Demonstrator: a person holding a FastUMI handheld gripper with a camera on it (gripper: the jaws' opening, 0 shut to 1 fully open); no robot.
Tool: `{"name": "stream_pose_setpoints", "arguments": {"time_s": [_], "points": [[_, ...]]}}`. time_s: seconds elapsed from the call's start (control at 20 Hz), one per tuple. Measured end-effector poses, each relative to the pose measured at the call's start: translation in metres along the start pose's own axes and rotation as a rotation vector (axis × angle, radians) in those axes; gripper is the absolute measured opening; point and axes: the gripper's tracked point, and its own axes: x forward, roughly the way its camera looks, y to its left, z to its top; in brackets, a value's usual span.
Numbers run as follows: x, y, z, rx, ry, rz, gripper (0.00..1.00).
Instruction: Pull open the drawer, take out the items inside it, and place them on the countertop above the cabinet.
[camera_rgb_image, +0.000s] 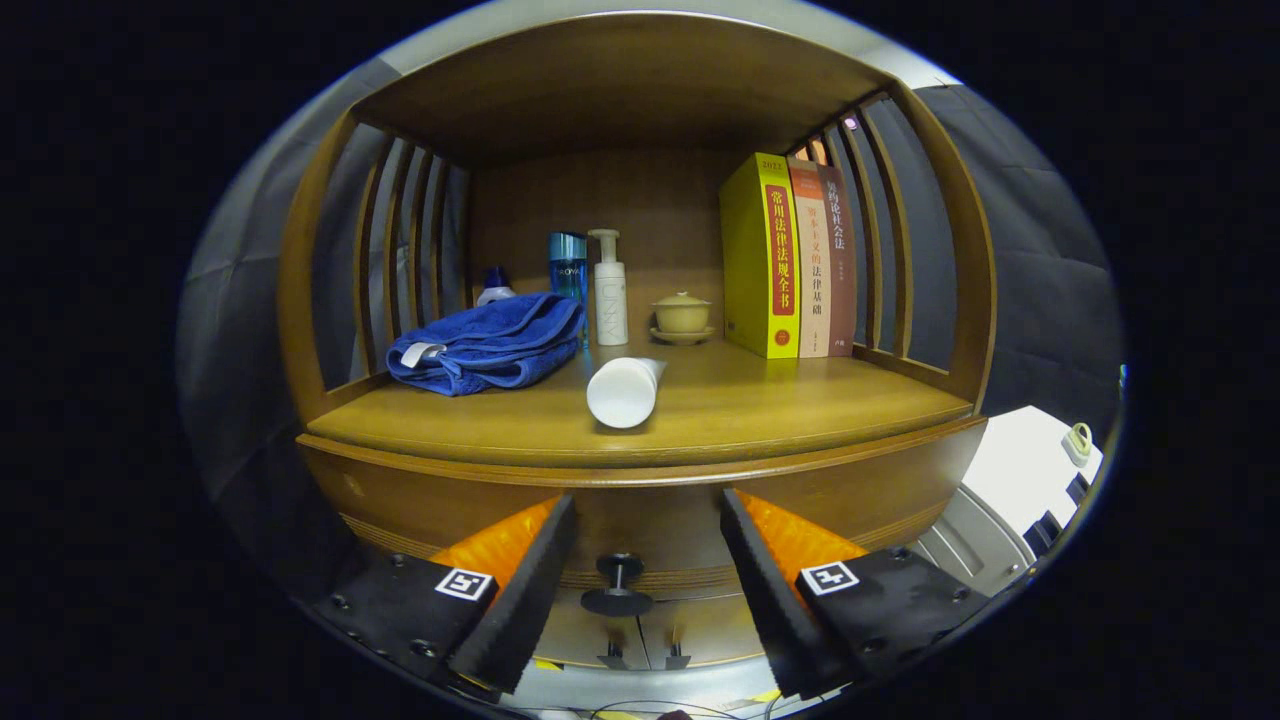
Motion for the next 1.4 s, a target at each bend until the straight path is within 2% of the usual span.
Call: {"name": "stream_pose_setpoints", "arguments": {"time_s": [0.45,1.15,1.4], "points": [[-0.016,-0.003,0.009,0.004,-0.030,0.022,0.97],[-0.190,-0.021,0.060,0.007,-0.201,-0.027,0.96],[-0.209,-0.026,0.061,-0.036,-0.225,-0.060,0.96]]}}
